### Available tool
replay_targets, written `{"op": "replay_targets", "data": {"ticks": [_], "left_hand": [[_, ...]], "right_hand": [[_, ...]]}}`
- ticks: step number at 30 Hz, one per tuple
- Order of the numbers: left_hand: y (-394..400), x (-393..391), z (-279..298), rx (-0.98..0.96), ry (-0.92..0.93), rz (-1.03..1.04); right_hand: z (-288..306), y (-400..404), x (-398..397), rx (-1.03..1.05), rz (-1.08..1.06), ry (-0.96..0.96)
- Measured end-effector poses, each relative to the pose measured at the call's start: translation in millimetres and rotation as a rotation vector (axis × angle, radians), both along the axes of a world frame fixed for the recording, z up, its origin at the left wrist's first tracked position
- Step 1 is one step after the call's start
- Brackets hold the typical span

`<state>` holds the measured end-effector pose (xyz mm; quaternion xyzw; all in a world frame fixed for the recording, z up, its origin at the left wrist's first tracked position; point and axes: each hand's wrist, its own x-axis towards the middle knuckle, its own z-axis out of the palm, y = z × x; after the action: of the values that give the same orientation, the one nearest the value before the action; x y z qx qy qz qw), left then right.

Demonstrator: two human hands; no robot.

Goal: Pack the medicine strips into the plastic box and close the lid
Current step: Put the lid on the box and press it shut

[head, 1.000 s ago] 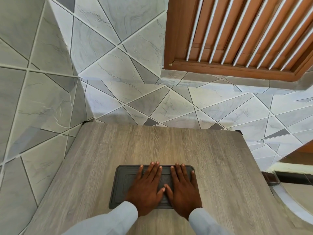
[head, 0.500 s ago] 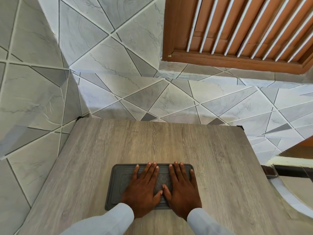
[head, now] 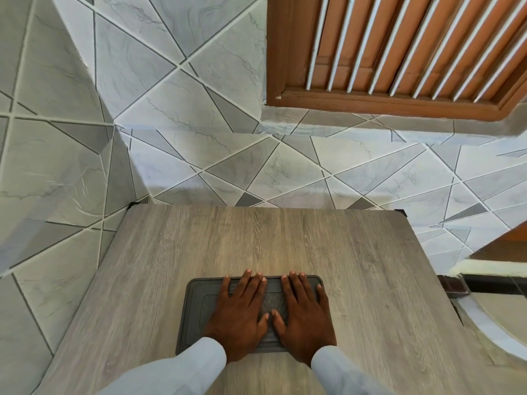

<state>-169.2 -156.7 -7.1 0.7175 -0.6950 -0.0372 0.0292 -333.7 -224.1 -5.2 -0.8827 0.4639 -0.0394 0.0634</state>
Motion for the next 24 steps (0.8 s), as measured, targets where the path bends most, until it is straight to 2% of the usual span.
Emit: {"op": "replay_targets", "data": {"ticks": [19, 24], "left_hand": [[-6.6, 10.7, -0.7, 0.049, 0.004, 0.041], [17.1, 47.3, -3.2, -0.004, 0.007, 0.268]], "right_hand": [[2.2, -3.8, 5.6, -0.005, -0.022, 0.021], [-1.5, -3.8, 6.4, -0.001, -0.023, 0.044]]}}
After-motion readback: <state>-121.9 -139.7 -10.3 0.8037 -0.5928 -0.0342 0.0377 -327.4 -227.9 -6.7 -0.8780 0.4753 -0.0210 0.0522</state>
